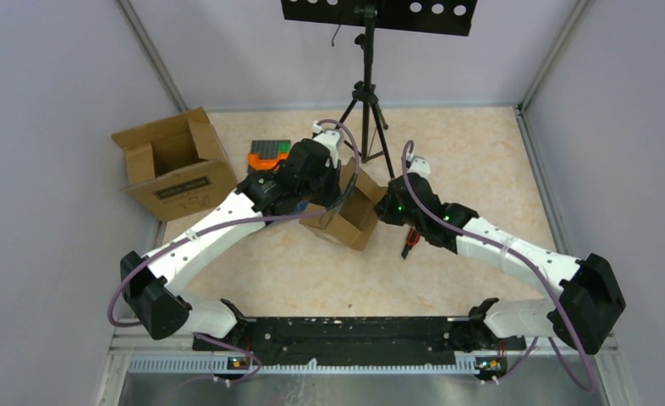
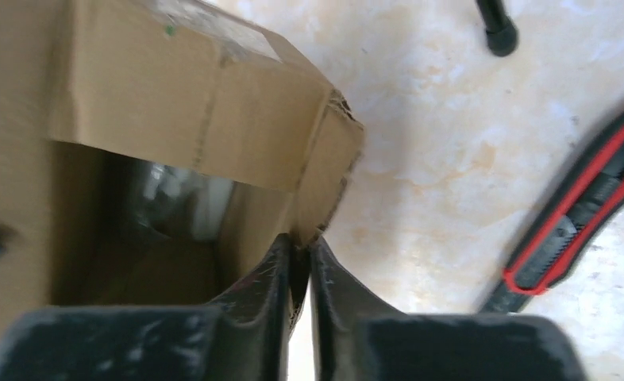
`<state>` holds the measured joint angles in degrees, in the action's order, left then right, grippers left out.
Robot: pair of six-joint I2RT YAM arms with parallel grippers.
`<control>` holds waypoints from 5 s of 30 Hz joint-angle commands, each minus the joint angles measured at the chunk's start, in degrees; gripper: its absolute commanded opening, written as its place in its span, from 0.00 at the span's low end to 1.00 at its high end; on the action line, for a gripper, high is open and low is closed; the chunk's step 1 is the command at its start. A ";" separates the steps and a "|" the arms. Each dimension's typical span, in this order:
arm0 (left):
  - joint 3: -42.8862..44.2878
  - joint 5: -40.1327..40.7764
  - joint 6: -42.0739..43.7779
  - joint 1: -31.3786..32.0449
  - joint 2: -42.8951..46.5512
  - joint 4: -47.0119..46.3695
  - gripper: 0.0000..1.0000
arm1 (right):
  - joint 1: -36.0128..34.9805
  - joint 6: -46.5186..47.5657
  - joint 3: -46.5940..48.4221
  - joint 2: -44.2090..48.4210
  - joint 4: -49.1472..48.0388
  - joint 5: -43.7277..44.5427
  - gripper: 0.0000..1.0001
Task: Unpack the express box
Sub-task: Pick up the express box from the center of the board, then pour the product into the express box, then place the express box at the center of the board, then reset both arms
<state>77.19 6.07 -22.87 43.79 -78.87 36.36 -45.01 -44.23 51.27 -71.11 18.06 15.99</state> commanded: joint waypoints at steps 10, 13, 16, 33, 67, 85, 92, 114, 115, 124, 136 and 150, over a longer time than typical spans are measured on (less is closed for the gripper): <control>2.21 -5.03 -0.92 -0.28 5.74 -7.40 0.00 | 3.37 -0.63 -3.74 -5.15 -12.68 -3.95 0.00; 0.91 -4.87 -1.00 -0.52 6.21 -7.23 0.00 | 5.71 -0.99 -5.79 -4.67 -14.97 -6.83 0.01; -0.43 -7.57 -2.54 -0.63 6.85 -9.71 0.00 | 6.34 -1.13 -7.44 -4.52 -17.47 -8.49 0.08; 2.91 -17.22 -5.25 -0.07 4.71 -15.42 0.00 | 6.34 -2.69 -3.44 -21.28 -26.07 -15.51 0.00; 0.95 -8.36 37.85 23.54 -1.92 -4.57 0.00 | 13.62 -26.79 -3.03 -48.64 -90.94 -46.39 0.31; -5.20 2.92 34.89 23.60 -6.58 -7.22 0.00 | 14.51 -22.21 -1.45 -43.93 -85.08 -47.51 0.32; -6.57 4.05 28.04 17.32 1.30 -12.29 0.00 | 14.97 -16.30 -3.97 -34.48 -75.21 -43.38 0.33; -7.83 -8.34 -1.86 -6.46 9.08 -10.65 0.00 | 14.61 -2.00 -16.21 10.94 -29.48 -18.05 0.39; -9.41 -11.44 -2.98 -8.22 9.24 -11.63 0.00 | 14.60 -1.46 -16.08 12.05 -28.28 -17.73 0.40; -20.57 -31.36 -9.26 -20.63 4.53 -17.72 0.00 | 14.07 2.01 -13.83 16.50 -19.59 -16.50 0.45; -16.08 -28.25 -2.76 -23.44 3.87 -11.44 0.96 | 12.17 4.95 -9.30 16.91 -13.75 -14.12 0.57; -4.45 -17.60 3.04 -23.33 11.53 -6.34 0.98 | 11.70 8.55 0.43 18.28 -5.78 -11.62 0.64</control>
<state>70.46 -15.14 -22.00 20.60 -70.98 29.78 -32.67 -37.85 47.13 -54.96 9.96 2.37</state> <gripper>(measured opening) 0.984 0.630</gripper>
